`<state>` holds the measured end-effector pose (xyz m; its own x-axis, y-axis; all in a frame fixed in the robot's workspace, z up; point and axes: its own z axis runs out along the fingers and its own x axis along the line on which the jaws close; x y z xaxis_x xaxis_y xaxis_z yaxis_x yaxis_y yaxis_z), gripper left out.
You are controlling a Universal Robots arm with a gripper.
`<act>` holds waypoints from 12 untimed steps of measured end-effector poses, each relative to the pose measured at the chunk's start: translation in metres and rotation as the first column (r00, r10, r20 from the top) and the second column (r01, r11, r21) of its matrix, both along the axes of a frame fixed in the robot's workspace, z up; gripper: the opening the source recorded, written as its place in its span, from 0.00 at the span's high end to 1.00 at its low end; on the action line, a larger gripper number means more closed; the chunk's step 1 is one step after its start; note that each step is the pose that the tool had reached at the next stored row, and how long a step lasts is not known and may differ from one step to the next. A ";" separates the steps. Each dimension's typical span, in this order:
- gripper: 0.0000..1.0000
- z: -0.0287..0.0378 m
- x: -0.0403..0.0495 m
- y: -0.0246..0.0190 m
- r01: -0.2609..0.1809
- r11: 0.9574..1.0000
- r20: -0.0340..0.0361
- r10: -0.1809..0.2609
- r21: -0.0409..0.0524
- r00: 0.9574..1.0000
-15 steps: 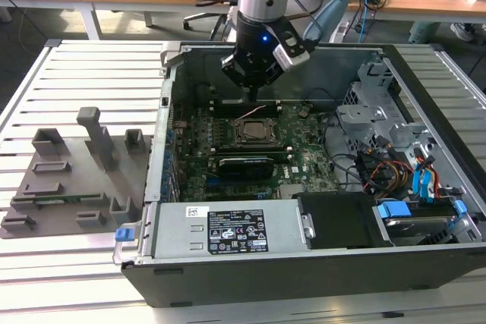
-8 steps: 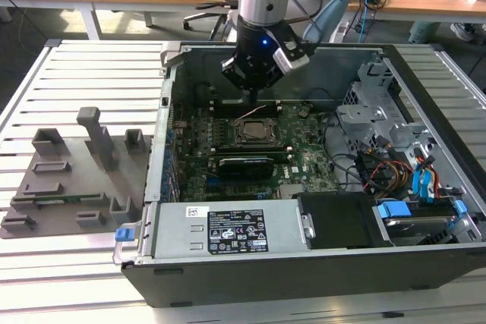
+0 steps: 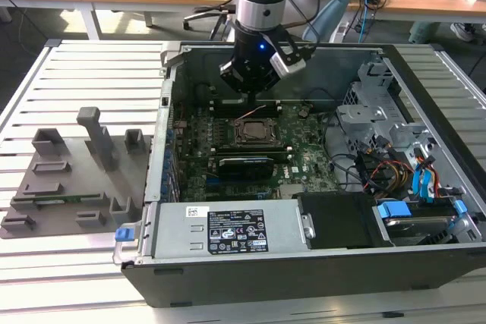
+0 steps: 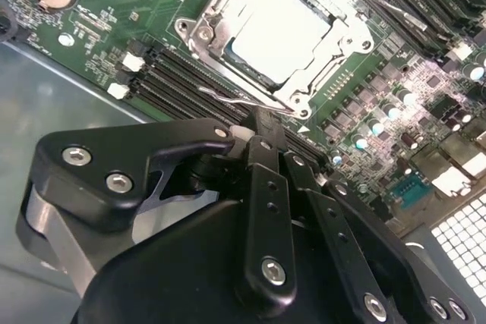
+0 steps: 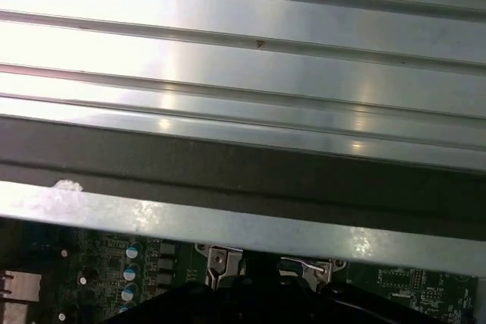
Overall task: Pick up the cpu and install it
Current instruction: 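Install the first cpu locking lever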
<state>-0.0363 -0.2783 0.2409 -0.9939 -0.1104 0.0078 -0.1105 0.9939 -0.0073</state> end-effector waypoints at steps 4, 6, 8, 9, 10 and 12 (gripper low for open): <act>0.89 -0.0062 -0.0002 0.0002 0.000 1.000 0.000 0.000 0.000 1.000; 0.89 -0.0074 -0.0003 0.0002 0.000 1.000 0.000 0.000 0.000 1.000; 0.89 -0.0088 -0.0003 0.0002 0.000 1.000 0.000 0.000 0.000 1.000; 0.89 -0.0094 -0.0003 0.0002 0.000 1.000 0.000 0.000 0.000 1.000; 0.89 -0.0105 -0.0003 0.0003 0.000 1.000 0.000 0.000 0.000 1.000; 0.89 -0.0122 -0.0003 0.0003 0.000 1.000 0.000 0.000 0.000 1.000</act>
<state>-0.0366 -0.2780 0.2287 -0.9939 -0.1104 0.0077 -0.1105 0.9939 -0.0073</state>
